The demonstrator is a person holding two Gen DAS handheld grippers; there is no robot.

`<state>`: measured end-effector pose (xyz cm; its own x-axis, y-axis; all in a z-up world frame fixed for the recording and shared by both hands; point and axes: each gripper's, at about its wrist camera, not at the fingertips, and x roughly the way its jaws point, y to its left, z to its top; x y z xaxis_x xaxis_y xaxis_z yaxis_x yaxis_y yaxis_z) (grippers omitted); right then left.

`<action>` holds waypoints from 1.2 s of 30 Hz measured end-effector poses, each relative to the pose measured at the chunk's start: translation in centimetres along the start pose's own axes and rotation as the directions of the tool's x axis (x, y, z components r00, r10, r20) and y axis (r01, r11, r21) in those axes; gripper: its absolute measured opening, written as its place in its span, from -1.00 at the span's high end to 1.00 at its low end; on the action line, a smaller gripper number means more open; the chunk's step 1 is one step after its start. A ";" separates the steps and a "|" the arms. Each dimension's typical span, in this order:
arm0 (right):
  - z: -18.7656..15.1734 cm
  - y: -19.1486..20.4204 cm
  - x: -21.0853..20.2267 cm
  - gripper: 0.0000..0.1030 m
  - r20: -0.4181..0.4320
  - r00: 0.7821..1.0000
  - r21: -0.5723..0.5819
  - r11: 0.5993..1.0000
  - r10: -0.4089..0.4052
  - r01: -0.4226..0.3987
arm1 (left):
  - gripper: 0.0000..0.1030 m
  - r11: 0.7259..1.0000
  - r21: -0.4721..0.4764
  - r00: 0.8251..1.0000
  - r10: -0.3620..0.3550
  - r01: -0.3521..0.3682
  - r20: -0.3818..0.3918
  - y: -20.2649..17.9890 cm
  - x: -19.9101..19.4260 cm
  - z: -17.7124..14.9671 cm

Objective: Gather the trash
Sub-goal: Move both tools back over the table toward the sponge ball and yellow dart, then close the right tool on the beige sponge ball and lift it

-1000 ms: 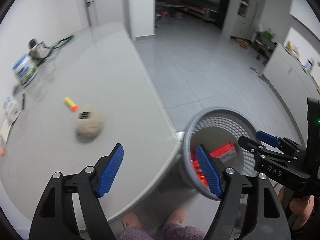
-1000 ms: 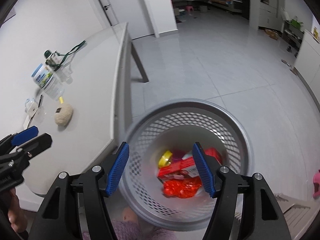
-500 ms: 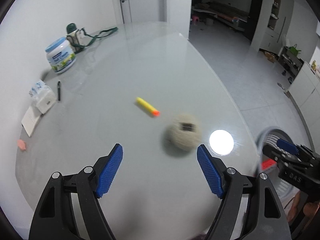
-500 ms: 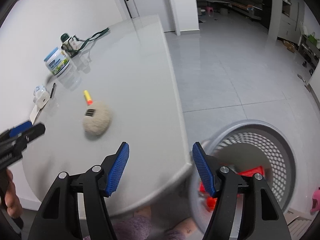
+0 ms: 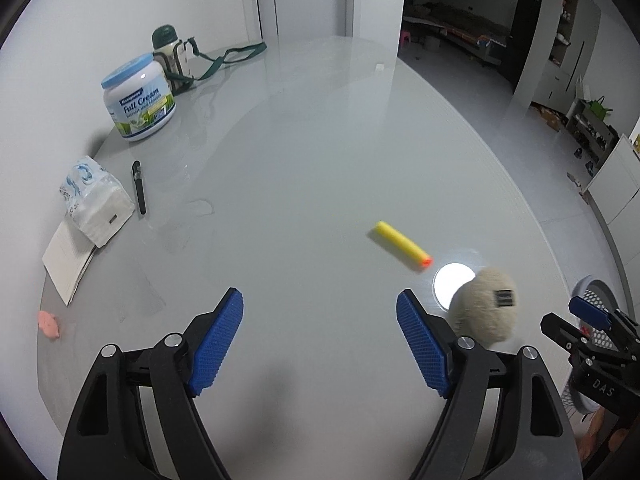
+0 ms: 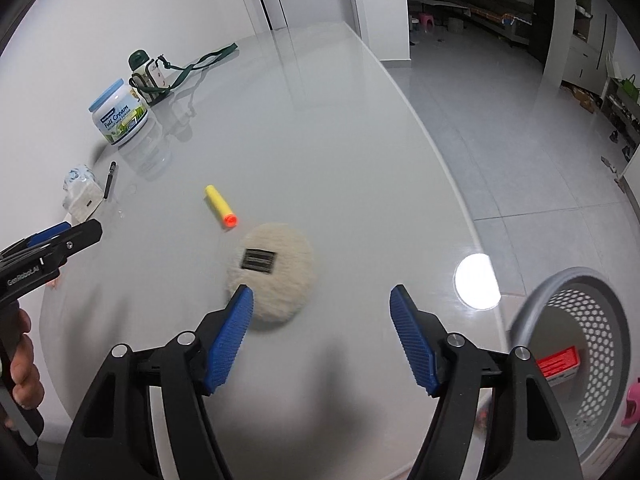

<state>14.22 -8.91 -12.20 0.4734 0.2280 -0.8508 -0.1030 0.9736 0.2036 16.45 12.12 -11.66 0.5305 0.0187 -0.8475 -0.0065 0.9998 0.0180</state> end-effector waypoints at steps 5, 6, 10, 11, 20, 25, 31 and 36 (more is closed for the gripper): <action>0.0 1.9 1.7 -0.37 -0.018 1.000 -0.007 1.000 -0.005 0.004 | -0.56 1.000 0.002 1.000 -0.006 0.006 -0.025 1.4 2.0 0.1; 0.0 2.1 1.9 -0.38 -0.021 1.000 -0.008 1.000 -0.006 0.006 | -0.56 1.000 0.001 1.000 -0.008 0.008 -0.031 1.6 2.5 0.1; 0.2 3.0 3.1 -0.41 -0.029 1.000 -0.008 1.000 -0.009 0.009 | -0.59 1.000 0.002 0.999 -0.017 0.017 -0.043 2.2 3.7 0.2; 0.3 3.1 3.3 -0.42 -0.032 0.999 -0.007 1.000 -0.009 0.009 | -0.60 1.000 0.003 0.999 -0.018 0.018 -0.044 2.3 3.9 0.2; 1.2 4.0 6.5 -0.42 -0.060 0.997 -0.010 0.999 -0.041 0.040 | -0.62 1.000 -0.018 0.999 -0.008 0.007 -0.044 4.0 4.9 1.0; 1.4 4.6 7.4 -0.34 -0.041 0.998 -0.033 0.999 -0.045 0.043 | -0.62 1.000 -0.012 0.998 -0.010 0.010 -0.061 4.1 5.3 0.4; 0.8 2.4 5.9 -0.15 -0.015 1.000 0.033 0.999 -0.016 0.017 | -0.62 1.000 -0.007 0.997 -0.016 0.016 -0.077 3.8 5.7 -0.2; 0.0 -1.0 3.0 -0.15 0.020 0.999 0.129 0.991 -0.043 0.041 | -0.62 1.000 0.007 0.996 -0.027 0.027 -0.080 3.2 6.1 0.1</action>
<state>15.74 -9.24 -15.03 0.4947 0.1852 -0.8491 0.0298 0.9728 0.2296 19.73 15.48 -16.76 0.4613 -0.0077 -0.8872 0.0137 0.9999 -0.0015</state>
